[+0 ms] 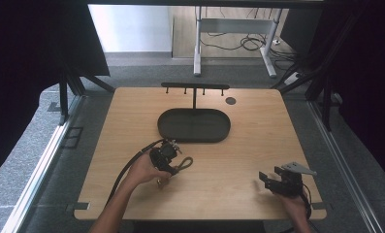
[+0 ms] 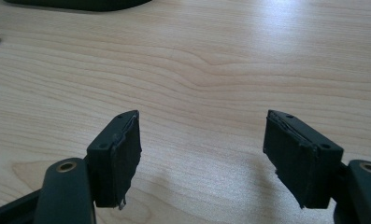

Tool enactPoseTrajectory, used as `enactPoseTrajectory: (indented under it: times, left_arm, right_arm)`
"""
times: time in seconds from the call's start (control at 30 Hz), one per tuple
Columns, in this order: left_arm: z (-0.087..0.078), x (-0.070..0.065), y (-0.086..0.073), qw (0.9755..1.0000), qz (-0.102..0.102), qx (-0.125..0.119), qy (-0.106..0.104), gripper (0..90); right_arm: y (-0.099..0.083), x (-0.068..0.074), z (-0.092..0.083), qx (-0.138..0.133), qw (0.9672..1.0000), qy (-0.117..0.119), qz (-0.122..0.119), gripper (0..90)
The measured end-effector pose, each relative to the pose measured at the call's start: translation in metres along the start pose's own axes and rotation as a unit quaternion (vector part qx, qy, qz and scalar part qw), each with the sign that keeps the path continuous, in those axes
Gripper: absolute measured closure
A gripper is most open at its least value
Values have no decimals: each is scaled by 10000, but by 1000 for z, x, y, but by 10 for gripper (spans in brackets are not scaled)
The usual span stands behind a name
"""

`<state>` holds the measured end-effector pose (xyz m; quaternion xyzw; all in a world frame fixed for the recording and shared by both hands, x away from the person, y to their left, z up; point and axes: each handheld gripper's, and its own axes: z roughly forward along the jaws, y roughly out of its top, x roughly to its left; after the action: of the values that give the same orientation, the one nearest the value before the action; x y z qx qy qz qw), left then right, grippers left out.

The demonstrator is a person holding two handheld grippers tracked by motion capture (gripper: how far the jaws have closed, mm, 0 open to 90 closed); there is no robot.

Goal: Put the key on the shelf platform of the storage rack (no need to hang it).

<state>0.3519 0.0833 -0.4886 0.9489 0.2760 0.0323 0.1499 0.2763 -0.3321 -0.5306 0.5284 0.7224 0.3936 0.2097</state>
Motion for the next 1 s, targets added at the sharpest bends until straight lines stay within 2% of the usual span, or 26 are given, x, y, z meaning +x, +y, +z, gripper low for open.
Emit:
enactPoseTrajectory:
  times: [0.2,0.3,0.33,0.53,0.73,0.9,1.0]
  left_arm:
    - [6,-3,7,9997,132,158,91,541]
    - [8,-2,8,9996,139,227,80,564]
    - [11,-2,7,9992,173,335,97,567]
    - [16,-4,7,9986,265,445,72,594]
    - [15,-1,7,9988,228,425,-15,657]
    - [15,-1,7,9989,237,404,-9,666]
    - [10,-1,6,9992,230,310,-45,668]
  right_arm:
    - [0,0,0,-7,10000,-25,-25,284]
    - [0,1,0,1,10000,-35,-57,284]
    - [-1,1,0,5,10000,-33,-63,284]
    - [-1,1,0,22,10000,-37,-66,284]
    - [-1,2,0,-4,10000,-41,-75,284]
    - [-1,1,0,17,10000,-53,-76,285]
    - [-1,1,-1,6,10000,-58,-49,286]
